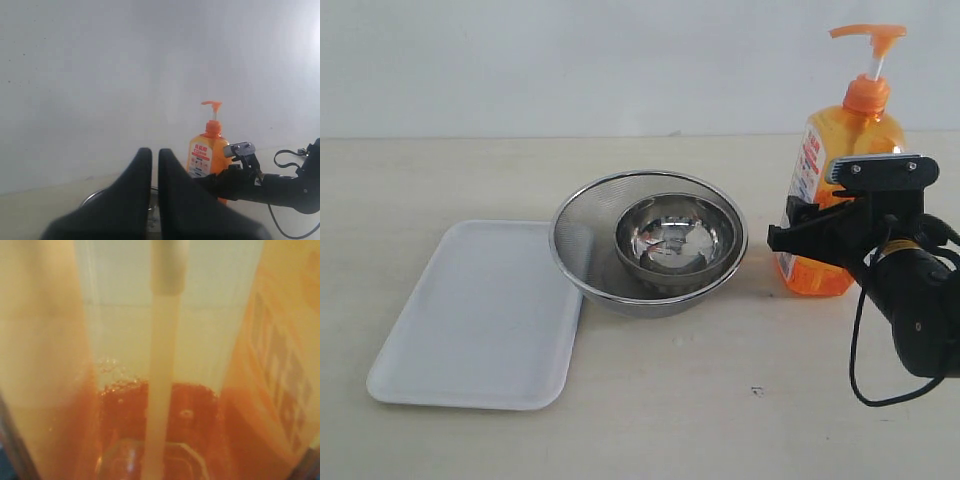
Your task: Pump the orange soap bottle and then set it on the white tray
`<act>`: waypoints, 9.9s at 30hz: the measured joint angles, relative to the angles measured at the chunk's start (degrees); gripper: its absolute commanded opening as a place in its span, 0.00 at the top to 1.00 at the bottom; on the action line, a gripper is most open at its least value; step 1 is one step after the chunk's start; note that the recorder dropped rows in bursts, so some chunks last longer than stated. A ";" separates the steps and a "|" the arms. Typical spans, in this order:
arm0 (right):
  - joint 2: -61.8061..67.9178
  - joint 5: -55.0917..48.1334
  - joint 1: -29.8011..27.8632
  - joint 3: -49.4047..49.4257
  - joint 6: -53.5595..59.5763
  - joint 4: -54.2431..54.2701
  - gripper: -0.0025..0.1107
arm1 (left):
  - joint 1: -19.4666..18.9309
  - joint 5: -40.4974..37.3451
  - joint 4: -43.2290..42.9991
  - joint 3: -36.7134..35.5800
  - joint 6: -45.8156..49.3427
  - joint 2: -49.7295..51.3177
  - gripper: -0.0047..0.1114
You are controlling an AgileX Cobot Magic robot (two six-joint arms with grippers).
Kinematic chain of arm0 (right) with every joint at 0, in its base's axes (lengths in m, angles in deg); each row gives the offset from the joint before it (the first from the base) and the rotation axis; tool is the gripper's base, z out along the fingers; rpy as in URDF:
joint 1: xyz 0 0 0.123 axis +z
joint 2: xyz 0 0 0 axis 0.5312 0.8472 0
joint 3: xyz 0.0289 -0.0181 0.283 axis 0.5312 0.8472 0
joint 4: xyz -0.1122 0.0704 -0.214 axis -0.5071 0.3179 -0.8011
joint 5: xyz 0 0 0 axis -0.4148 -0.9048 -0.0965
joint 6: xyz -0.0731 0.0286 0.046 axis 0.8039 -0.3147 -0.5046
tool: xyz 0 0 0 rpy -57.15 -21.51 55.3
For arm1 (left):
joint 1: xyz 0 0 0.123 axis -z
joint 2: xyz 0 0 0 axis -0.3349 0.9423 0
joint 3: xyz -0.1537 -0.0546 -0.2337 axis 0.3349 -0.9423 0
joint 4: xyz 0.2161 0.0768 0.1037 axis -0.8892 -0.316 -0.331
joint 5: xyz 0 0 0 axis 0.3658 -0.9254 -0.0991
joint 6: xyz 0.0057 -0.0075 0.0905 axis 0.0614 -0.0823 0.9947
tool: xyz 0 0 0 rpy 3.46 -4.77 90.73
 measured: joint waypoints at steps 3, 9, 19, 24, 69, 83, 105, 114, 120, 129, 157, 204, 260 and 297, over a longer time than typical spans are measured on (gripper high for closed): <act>0.00 0.00 0.00 0.00 0.27 -0.11 0.98 | 0.00 0.00 0.00 0.00 0.00 0.00 0.92; -3.66 -2.60 0.00 0.16 0.27 -0.35 0.98 | 0.00 0.00 6.21 0.00 6.43 0.00 0.92; -9.62 -5.96 0.00 0.23 2.00 -4.54 0.98 | 0.00 0.88 47.28 0.00 40.90 0.00 0.92; -13.89 -8.23 0.00 0.30 1.90 -6.94 0.98 | 0.00 2.06 57.50 0.00 49.67 0.00 0.92; -10.62 -28.16 31.43 -29.38 6.36 -5.86 0.98 | 0.00 4.95 65.04 0.00 56.34 0.00 0.92; 3.58 -29.53 34.78 -41.46 6.84 -2.41 0.98 | 0.00 11.31 87.63 0.00 74.73 -0.09 0.92; 16.51 -17.40 36.37 -42.07 7.02 2.57 0.98 | 0.00 10.73 88.21 0.00 74.96 -0.09 0.92; 18.71 -13.62 36.50 -42.20 9.51 2.60 0.98 | 0.00 10.04 88.21 0.00 74.52 -0.09 0.92; 19.04 -12.54 36.50 -42.20 11.76 3.38 0.98 | 0.00 9.61 88.21 0.00 74.47 -0.09 0.92; 20.97 -8.98 36.50 -42.55 10.04 3.26 0.98 | 0.00 9.49 88.21 0.00 74.47 -0.09 0.92; 21.10 -8.60 36.50 -43.13 7.63 2.52 0.20 | 0.00 9.26 88.21 0.00 74.38 -0.09 0.92; -6.59 -50.94 36.50 -43.13 38.74 27.78 0.68 | 0.00 7.89 88.21 0.00 74.51 -0.09 0.92; -60.27 -60.74 34.75 5.31 20.72 23.17 0.98 | 0.00 6.14 87.59 0.00 72.51 -0.09 0.92; -106.61 -62.74 -6.81 5.31 20.47 23.17 0.98 | 0.00 3.21 87.32 0.00 72.51 -0.09 0.92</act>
